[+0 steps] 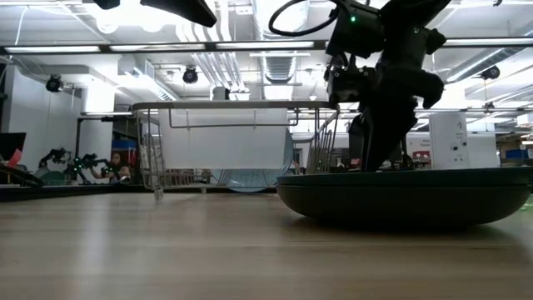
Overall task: Sort dishes
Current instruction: Put the dark green plate into the dish rack
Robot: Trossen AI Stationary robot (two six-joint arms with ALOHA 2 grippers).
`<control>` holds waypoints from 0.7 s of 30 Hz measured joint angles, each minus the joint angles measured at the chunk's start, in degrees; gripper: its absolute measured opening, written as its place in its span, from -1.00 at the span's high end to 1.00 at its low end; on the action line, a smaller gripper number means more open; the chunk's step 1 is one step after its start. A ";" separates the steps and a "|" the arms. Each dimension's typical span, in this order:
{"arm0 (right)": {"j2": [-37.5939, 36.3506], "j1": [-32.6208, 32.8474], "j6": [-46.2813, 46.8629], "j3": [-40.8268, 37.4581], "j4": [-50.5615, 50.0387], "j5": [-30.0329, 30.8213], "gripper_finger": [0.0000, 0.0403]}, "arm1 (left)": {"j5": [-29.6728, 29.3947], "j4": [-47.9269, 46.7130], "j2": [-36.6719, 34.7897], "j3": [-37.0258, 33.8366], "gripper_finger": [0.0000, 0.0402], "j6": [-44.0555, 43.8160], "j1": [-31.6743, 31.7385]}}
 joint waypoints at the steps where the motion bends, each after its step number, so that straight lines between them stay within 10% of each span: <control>1: -0.01 0.15 -0.10 0.00 -0.04 -0.06 0.44 | 0.00 -0.05 0.01 0.00 1.00 -0.01 0.00; 21: 1.25 1.39 1.17 -0.59 0.04 -0.06 0.70 | 0.00 0.17 0.00 0.00 1.00 -0.22 0.00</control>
